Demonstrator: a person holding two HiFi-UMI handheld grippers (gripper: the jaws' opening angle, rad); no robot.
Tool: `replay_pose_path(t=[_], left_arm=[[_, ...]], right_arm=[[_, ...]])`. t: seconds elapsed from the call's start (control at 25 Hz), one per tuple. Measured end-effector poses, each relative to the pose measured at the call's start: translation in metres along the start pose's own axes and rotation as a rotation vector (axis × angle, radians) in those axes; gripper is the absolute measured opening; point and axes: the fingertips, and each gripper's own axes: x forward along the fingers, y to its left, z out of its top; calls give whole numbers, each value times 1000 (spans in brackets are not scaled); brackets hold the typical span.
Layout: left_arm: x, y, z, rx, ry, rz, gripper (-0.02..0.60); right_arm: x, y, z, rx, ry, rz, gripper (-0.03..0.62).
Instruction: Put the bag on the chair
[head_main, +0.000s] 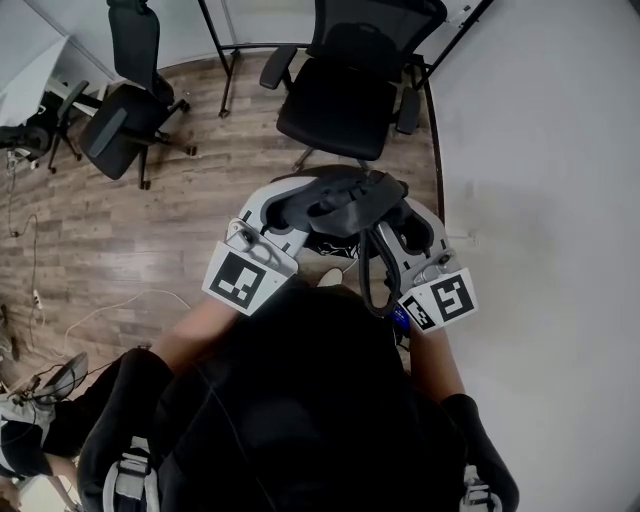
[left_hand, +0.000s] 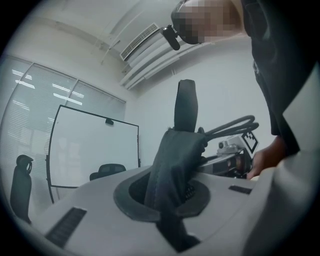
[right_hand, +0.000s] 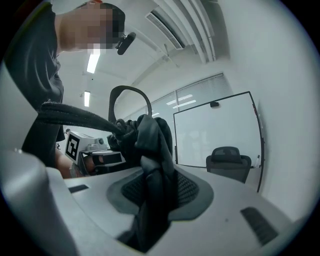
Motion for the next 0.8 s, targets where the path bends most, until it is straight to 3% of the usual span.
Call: replay_pose_path(t=[0.4,0.8], left_arm=[[5,57,-16,-13,-20,-13,34],[46,85,-32,-8,1,3,34]], right_arm=[[59,-7,-8,-9,5,-41,106],[88,-49,-19,-5,18,-2,106]])
